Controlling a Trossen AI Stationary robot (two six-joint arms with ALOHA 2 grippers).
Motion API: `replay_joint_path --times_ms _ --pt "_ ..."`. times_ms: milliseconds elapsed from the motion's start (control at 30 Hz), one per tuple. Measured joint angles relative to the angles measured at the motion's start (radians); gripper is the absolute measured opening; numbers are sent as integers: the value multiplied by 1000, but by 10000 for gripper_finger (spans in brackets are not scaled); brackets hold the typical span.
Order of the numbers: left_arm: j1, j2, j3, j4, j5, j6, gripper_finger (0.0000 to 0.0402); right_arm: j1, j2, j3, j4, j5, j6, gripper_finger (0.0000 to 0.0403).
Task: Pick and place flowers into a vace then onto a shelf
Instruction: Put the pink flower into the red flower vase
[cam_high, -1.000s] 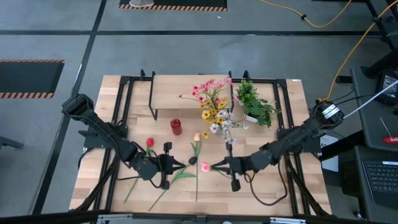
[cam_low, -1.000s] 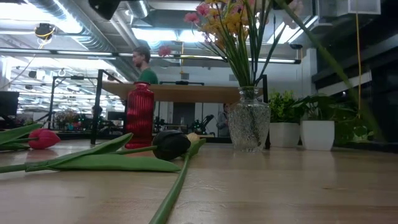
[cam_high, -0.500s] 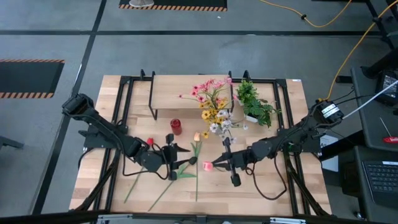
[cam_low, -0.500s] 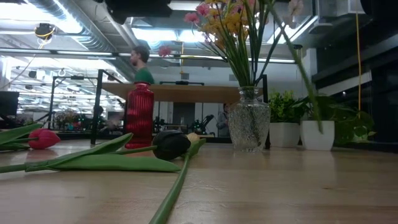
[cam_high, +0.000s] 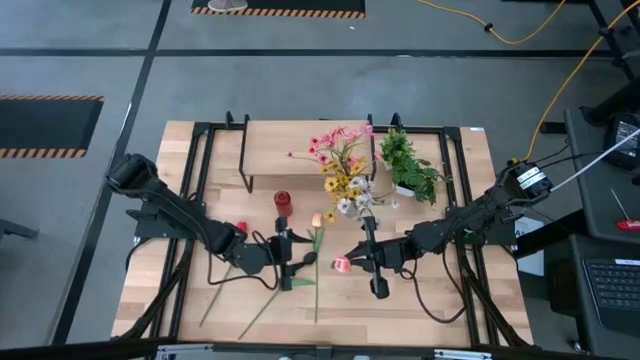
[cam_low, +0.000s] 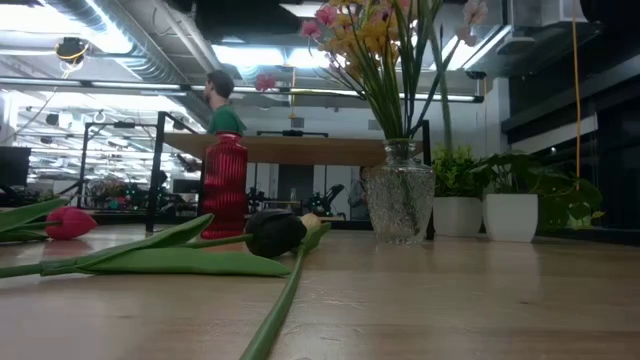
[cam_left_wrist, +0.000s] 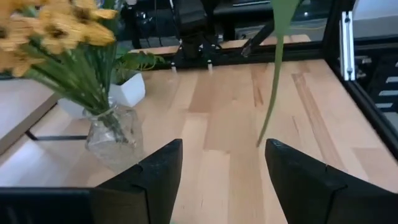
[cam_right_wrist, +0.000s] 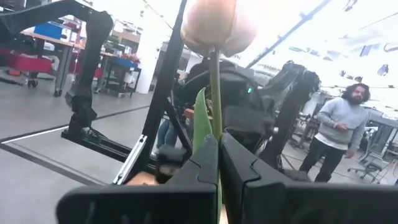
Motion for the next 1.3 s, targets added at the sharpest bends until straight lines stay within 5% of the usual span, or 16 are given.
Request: replay_joint_path --times_ms 367,633,1300 --pt "54 106 0 354 157 176 223 -39 0 13 -40 -61 41 0" --pt "106 107 0 405 327 115 223 -39 0 13 -25 -113 37 0" --pt "174 187 1 602 440 146 223 -59 0 13 -10 -113 35 0"
